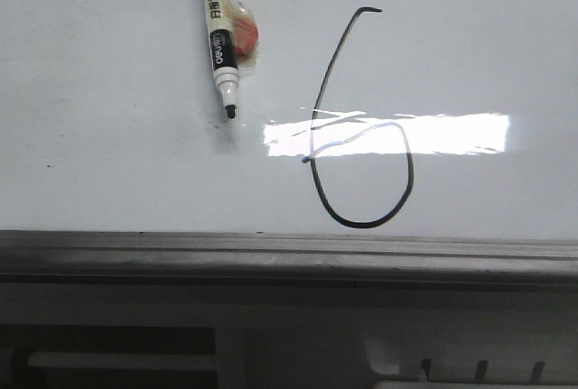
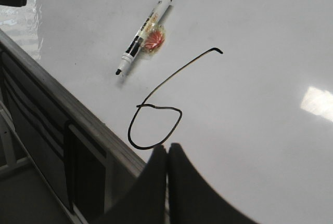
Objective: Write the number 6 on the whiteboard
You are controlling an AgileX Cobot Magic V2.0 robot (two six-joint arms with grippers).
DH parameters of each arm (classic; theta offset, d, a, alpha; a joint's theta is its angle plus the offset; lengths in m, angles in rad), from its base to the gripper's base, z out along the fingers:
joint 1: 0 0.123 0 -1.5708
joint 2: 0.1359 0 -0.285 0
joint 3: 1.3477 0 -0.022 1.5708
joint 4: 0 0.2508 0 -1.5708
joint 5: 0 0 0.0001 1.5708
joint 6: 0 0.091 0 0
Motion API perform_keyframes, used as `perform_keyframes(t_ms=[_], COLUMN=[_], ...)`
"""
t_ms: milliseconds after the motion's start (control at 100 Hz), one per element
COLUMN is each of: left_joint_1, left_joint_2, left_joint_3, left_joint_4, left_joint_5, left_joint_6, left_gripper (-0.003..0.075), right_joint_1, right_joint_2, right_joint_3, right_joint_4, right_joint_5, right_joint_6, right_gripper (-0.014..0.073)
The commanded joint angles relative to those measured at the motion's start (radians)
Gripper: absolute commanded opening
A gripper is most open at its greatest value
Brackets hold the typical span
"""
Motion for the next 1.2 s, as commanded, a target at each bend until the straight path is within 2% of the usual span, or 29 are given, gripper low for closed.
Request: perform_keyframes(t_ms=[0, 510, 600, 690, 810, 930, 1000, 1100, 1190], left_joint_1=[0.000, 0.000, 0.002, 0.016, 0.097, 0.253, 0.353, 0.472, 0.547], left_joint_2=[0.003, -0.006, -0.035, -0.092, -0.191, -0.304, -0.368, -0.442, -0.489], left_joint_3=[-0.006, 0.049, 0.071, 0.103, 0.162, 0.244, 0.292, 0.342, 0.365], left_joint_4=[-0.007, -0.001, 0.019, 0.128, 0.429, 0.811, 0.964, 1.063, 1.073], left_joint_5=[-0.020, -0.041, -0.172, -0.278, -0.371, -0.382, -0.367, -0.305, -0.199], left_joint_6=[0.004, 0.004, 0.004, -0.018, -0.279, -0.691, -0.901, -1.081, -1.141], left_gripper=[-0.0019, -0.0019, -0.0019, -0.0019, -0.0019, -0.0019, -0.0019, -0.0019, -0.0019], right_joint_1=[-0.006, -0.006, -0.006, -0.006, -0.006, -0.006, -0.006, -0.006, -0.006], right_joint_2=[0.008, 0.008, 0.008, 0.008, 0.008, 0.008, 0.008, 0.008, 0.008], right_joint_3=[-0.020, -0.020, -0.020, -0.020, -0.020, -0.020, -0.020, -0.020, -0.020], right_joint_4=[0.006, 0.006, 0.006, 0.006, 0.006, 0.006, 0.006, 0.006, 0.006], right_joint_5=[-0.058, -0.058, -0.058, -0.058, -0.058, -0.058, -0.058, -0.058, -0.058], right_joint_6=[0.001, 0.001, 0.001, 0.001, 0.001, 0.001, 0.001, 0.001, 0.001], right_gripper=[-0.0053, -0.0053, -0.0053, -0.0053, -0.0053, -0.0053, -0.0053, -0.0053, -0.0053])
